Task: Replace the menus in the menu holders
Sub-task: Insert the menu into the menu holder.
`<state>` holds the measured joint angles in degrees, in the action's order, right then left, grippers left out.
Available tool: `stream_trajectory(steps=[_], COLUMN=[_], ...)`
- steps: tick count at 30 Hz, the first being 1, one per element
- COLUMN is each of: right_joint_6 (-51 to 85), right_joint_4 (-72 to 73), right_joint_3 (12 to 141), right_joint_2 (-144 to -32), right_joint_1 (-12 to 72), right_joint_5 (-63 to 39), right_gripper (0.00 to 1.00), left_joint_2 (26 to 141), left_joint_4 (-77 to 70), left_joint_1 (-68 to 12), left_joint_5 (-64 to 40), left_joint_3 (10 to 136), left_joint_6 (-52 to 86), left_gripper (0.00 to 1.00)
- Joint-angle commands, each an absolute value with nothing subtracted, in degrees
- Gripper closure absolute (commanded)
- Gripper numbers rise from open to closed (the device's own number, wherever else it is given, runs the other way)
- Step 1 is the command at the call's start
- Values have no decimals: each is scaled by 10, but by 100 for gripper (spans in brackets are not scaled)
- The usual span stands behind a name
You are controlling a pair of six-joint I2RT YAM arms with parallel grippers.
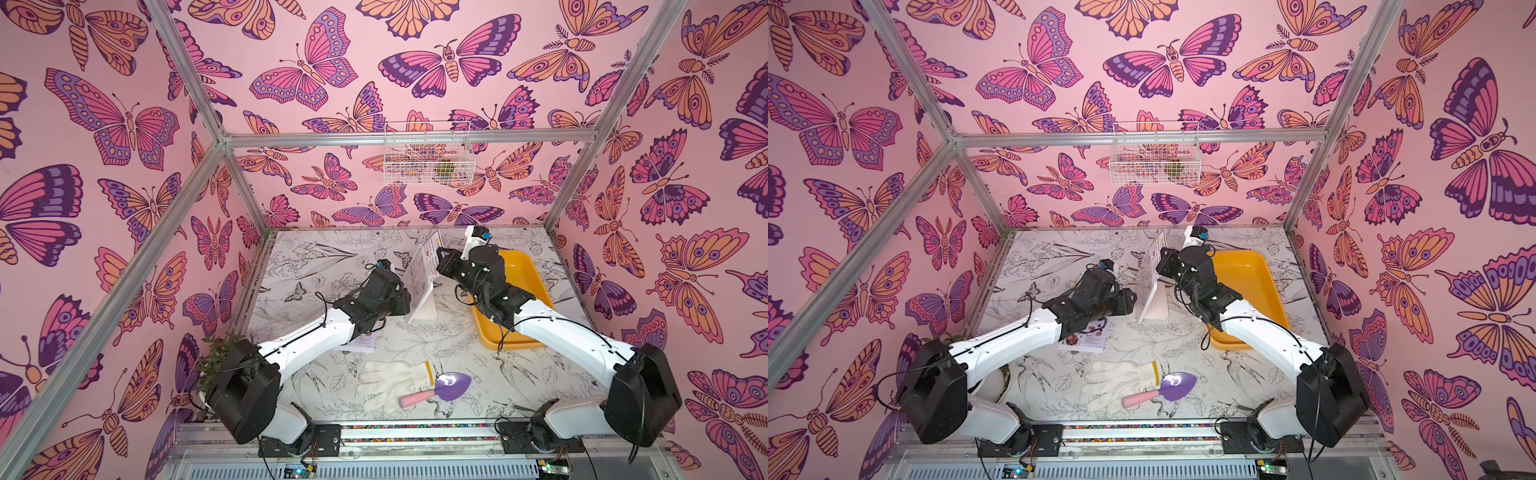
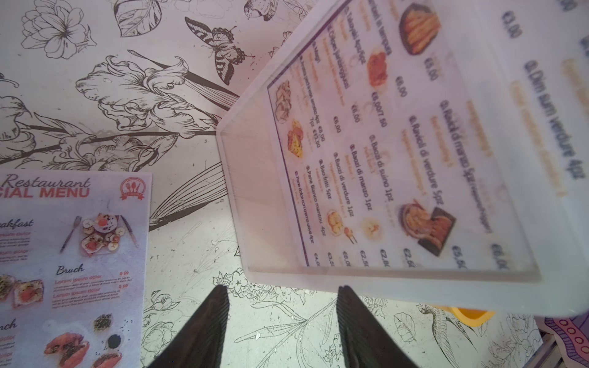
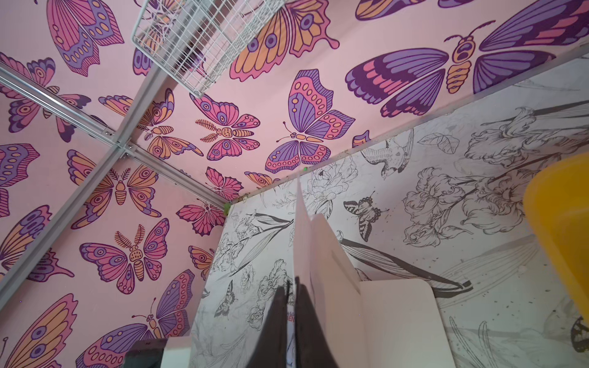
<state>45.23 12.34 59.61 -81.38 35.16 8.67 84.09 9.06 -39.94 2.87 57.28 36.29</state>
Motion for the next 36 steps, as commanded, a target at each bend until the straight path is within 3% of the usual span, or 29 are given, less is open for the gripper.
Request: stream_trajectory(steps=[1, 17, 23, 29, 36], right_joint_6=[461, 485, 469, 431, 424], right_joint_4=[106, 118, 106, 62, 46], right_joint_3=[621, 602, 599, 616, 614], right_joint_2=[-829, -870, -845, -814, -807], right_joint_1=[351, 372, 370, 363, 361], right_joint_5=[66, 55, 74, 76, 47], right_gripper=[95, 96, 80, 71, 77], left_joint_2=[835, 832, 833, 835, 835], left_joint_4=[102, 102, 102, 101, 100], left_joint_1=[-399, -399, -399, -400, -400], left_joint_5=[38, 41, 42, 42, 41], left_joint_3=[582, 578, 577, 579, 578], left_joint_6=[354, 359, 360, 361, 362], left_gripper=[43, 43, 43, 43, 43])
